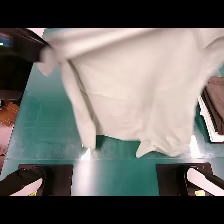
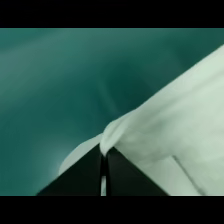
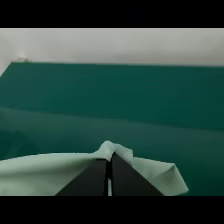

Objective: Fold the shirts.

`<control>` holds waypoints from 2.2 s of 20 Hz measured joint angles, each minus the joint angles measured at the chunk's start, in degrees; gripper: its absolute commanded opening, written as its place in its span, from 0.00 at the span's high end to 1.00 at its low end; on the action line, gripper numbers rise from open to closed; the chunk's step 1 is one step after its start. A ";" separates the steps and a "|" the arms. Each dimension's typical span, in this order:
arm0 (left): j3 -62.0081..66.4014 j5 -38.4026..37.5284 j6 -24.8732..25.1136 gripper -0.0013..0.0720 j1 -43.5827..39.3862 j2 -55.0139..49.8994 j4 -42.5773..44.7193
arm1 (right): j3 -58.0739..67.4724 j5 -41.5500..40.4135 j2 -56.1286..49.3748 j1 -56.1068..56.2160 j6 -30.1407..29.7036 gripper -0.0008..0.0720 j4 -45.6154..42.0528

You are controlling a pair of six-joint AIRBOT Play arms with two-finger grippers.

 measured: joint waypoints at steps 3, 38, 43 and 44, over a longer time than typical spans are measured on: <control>-3.10 1.95 -0.09 0.95 2.82 -10.58 0.63 | -5.31 -1.44 -7.34 6.99 1.01 0.97 -6.27; -54.53 17.22 1.55 0.07 -18.62 3.43 1.70 | -48.06 -7.10 12.17 15.39 -0.33 0.29 -15.63; -56.08 19.15 2.51 0.07 -19.26 3.45 2.14 | -49.35 -7.76 13.84 12.11 -0.31 0.29 -13.11; -56.52 19.30 2.62 0.07 -19.28 3.45 2.21 | -49.44 -7.80 13.94 11.63 -0.31 0.29 -12.41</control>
